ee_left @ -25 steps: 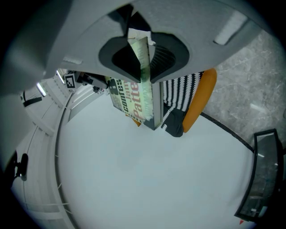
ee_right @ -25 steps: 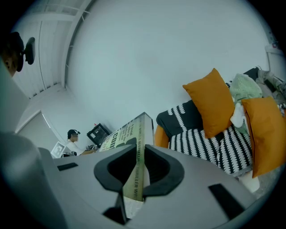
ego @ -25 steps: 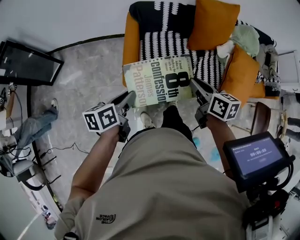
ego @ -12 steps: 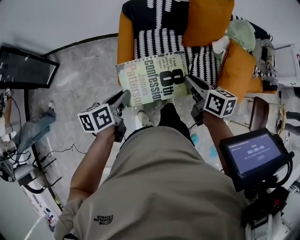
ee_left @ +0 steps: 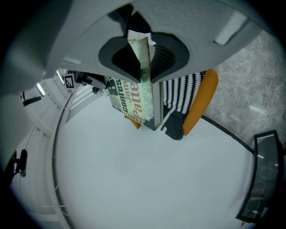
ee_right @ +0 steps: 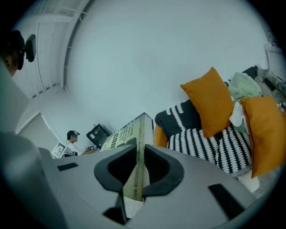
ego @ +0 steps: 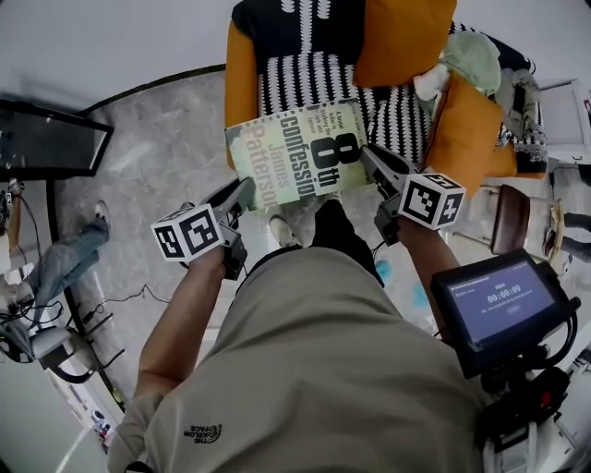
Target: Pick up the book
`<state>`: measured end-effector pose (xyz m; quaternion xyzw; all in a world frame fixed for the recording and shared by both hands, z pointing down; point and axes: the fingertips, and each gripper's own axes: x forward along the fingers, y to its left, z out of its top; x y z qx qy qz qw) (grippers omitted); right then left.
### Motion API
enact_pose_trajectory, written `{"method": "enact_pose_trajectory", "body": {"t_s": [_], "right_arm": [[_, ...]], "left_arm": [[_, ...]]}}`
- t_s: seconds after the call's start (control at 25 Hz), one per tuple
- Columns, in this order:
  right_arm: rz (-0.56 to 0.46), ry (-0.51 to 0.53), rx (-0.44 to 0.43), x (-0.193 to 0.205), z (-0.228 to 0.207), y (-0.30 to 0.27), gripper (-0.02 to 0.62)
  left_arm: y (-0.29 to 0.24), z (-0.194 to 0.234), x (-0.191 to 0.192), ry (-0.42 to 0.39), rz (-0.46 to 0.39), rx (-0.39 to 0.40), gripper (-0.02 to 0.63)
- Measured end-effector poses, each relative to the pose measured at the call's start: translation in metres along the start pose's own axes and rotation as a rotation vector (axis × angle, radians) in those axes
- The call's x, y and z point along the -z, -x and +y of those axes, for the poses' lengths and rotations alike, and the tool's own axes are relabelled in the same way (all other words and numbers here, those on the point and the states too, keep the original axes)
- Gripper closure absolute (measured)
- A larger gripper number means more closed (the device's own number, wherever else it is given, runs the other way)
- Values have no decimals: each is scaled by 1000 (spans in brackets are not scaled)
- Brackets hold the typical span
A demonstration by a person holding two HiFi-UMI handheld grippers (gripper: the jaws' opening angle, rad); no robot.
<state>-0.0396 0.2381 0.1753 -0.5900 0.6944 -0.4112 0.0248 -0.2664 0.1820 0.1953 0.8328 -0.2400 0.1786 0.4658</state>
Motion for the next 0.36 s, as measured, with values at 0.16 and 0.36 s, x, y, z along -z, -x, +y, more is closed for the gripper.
{"method": "enact_pose_trajectory", "body": {"t_s": [0.16,0.36], "right_arm": [[1,-13,1,3,1,0,532],[5,-25,29,5,-4,7,532]], "left_arm": [[1,1,0,1,10,-3,537],[-3,-2,4,5,40,7,537]]}}
